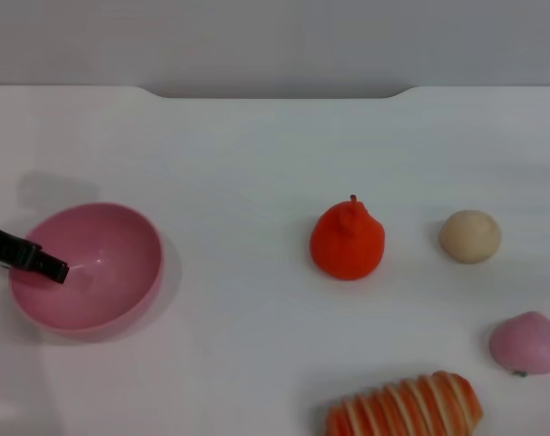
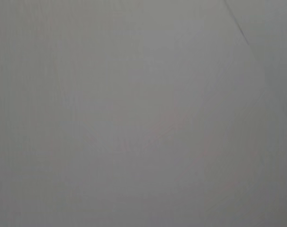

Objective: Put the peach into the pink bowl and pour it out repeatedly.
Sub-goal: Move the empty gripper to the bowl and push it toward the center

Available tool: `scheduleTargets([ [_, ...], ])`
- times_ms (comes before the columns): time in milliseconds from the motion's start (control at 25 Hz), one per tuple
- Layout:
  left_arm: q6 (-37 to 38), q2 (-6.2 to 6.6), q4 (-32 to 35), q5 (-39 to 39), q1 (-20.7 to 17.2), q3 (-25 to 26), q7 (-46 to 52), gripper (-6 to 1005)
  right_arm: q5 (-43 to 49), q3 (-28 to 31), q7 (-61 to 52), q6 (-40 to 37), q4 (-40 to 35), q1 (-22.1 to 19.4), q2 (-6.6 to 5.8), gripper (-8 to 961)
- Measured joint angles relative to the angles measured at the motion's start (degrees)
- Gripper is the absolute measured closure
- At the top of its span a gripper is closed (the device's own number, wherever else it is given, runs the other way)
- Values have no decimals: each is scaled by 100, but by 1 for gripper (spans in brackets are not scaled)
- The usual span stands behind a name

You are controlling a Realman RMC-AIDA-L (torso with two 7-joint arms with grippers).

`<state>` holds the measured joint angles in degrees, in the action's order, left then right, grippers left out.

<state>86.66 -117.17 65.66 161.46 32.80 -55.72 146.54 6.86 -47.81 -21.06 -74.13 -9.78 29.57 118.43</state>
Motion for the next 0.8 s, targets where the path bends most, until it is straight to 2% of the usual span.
scheduleTargets([
  [120,-39,-17,93,0,8,-67,29,186,0,0,1,15,-5,-2,-5,471],
  [360,-142,-25,118,0,61,-190,53,325,0,12,3,24,-6,-7,-12,472],
  [800,-121,-22,117,0,111,-211,57,666,-8,50,6,31,-11,-10,-13,475],
])
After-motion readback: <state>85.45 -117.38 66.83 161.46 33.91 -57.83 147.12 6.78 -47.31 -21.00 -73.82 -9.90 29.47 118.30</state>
